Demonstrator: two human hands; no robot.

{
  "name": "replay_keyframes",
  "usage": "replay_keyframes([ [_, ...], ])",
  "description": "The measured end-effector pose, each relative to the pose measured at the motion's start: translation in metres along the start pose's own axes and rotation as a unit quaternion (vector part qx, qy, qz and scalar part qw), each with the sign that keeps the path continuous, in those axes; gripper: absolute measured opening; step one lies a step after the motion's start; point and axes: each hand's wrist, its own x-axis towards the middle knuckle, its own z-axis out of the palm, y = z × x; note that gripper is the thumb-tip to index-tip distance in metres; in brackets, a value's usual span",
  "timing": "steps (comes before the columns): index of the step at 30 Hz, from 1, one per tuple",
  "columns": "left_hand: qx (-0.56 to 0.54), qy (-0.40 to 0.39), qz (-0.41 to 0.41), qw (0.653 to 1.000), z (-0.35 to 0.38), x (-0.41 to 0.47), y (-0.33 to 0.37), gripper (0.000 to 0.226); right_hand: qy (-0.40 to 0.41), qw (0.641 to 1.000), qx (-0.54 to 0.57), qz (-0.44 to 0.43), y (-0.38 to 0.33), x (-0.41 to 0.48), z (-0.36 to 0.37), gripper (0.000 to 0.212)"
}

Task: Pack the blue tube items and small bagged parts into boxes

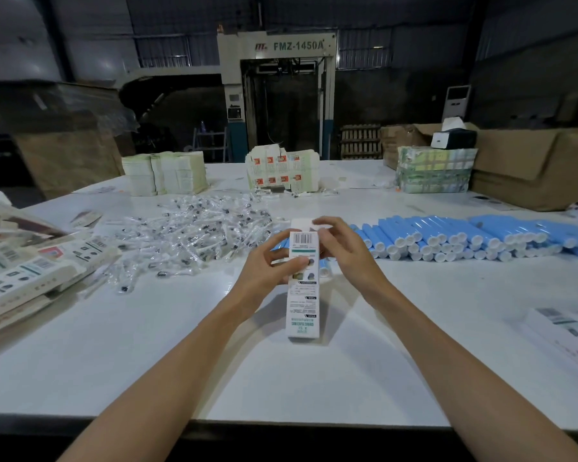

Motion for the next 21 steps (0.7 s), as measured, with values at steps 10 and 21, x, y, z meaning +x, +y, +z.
replay_keyframes([
  [10,0.000,-0.065,-0.014,0.998,0.002,-0.002,0.002,0.063,0.037,0.998,0.040,0.037,0.004,0.007,-0.015,0.016],
  [21,0.023,-0.047,-0.006,0.999,0.004,-0.004,0.002,0.061,-0.009,0.996,-0.067,-0.055,-0.002,0.004,-0.016,0.008],
])
